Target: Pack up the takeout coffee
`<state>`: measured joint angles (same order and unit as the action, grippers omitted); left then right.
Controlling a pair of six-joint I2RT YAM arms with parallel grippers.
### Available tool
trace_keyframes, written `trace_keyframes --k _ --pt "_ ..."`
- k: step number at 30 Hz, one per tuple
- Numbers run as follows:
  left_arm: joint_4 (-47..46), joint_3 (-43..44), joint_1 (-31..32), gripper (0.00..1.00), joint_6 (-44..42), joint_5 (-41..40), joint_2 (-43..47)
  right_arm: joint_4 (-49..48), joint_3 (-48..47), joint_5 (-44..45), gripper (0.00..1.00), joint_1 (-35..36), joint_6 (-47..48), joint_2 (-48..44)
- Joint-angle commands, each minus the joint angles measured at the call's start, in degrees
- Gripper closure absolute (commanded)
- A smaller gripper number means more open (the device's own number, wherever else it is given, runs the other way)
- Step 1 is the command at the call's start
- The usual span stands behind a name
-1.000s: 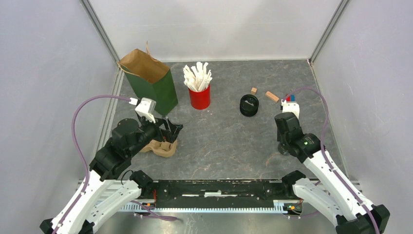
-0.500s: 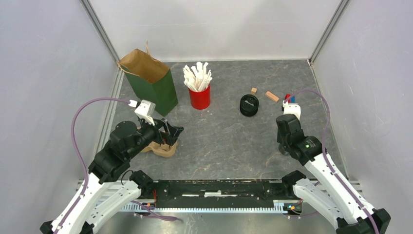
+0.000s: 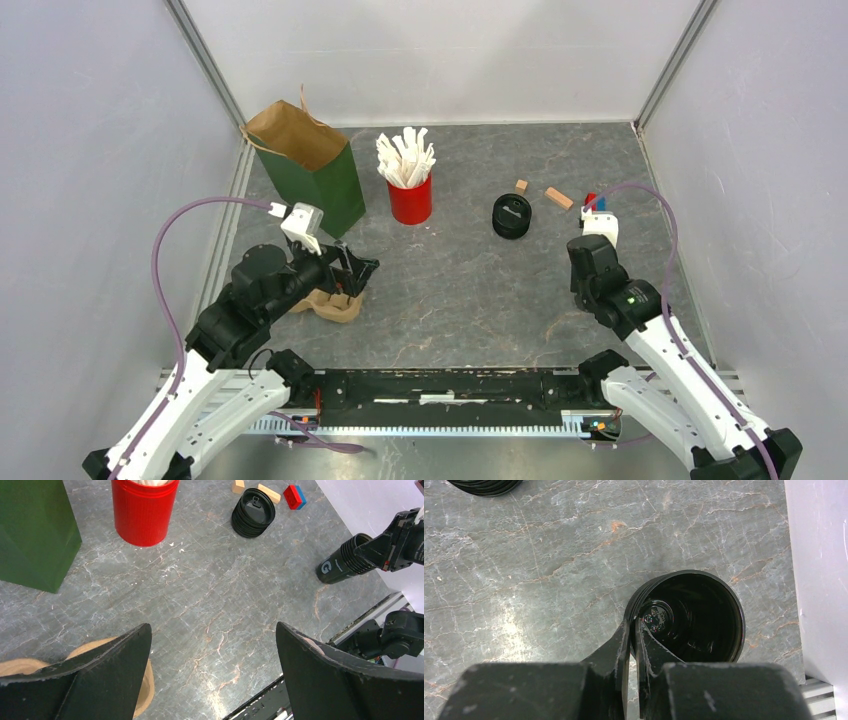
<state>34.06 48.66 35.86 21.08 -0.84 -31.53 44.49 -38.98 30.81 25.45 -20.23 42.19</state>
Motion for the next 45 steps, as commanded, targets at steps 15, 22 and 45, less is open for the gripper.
trace_keyframes --k 15,22,45 --pt "-2.3 0.0 0.2 0.00 2.3 1.8 -0.3 -2.1 -1.9 3.5 0.76 -0.1 -2.5 1.3" --pt "-2.3 -0.1 0.2 0.00 2.3 1.7 0.0 -1.3 -2.9 3.0 0.76 -0.1 -2.0 2.0" --pt "-2.3 -0.2 0.2 0.00 2.3 1.8 -0.1 -1.9 -1.8 3.7 0.99 -1.4 -0.2 0.8"
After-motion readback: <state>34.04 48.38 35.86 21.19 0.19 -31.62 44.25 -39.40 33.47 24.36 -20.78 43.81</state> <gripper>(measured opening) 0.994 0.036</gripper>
